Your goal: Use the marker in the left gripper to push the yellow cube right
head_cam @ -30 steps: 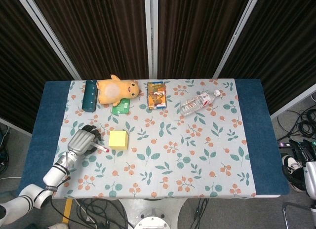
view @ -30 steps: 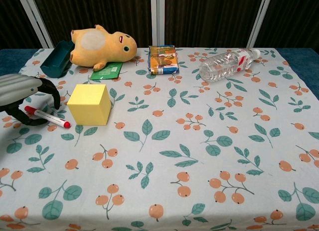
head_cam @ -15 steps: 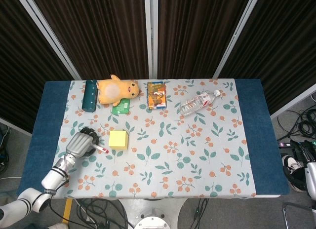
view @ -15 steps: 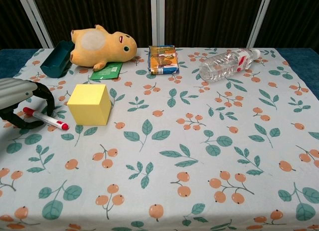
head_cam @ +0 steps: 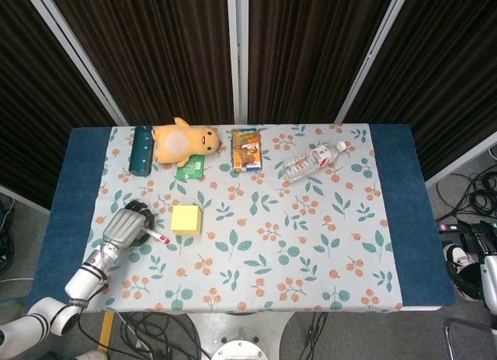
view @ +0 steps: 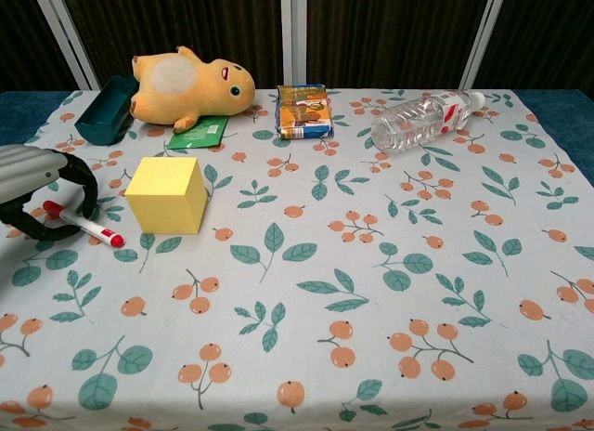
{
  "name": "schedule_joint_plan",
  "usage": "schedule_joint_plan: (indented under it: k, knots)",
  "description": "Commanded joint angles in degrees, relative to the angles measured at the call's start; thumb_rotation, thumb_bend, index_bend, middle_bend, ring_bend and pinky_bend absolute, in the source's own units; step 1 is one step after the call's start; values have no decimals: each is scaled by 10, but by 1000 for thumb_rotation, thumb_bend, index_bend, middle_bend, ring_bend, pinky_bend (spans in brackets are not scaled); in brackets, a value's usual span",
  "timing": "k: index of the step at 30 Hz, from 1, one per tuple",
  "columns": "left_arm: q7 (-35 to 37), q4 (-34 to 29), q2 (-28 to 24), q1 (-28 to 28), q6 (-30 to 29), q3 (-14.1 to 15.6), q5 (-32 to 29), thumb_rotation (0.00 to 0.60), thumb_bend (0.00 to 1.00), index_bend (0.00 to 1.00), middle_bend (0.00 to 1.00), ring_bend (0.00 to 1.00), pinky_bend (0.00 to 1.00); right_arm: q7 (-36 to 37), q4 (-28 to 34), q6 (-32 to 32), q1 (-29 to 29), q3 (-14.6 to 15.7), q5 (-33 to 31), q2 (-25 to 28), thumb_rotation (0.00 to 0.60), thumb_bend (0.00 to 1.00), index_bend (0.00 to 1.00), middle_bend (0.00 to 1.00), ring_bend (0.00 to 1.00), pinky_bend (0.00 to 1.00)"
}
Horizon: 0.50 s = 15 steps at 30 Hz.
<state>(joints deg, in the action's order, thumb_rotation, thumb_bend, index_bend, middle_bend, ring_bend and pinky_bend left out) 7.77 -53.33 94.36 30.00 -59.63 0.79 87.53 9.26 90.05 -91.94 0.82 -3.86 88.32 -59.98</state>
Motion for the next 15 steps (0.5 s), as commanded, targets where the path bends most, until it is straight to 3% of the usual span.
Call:
schedule_joint_plan:
  k: [1, 15]
  knots:
    - [-4, 2, 3, 0, 0, 0, -1, 600, 376, 572, 500, 244, 195, 1, -1, 1, 0, 0, -1, 0, 600, 204, 157, 247, 90, 218]
    - [-31, 3, 7, 10, 21, -2, -11, 600, 376, 549, 483, 244, 195, 8, -5, 2, 2, 0, -4, -1, 600, 205, 157, 248, 90, 218]
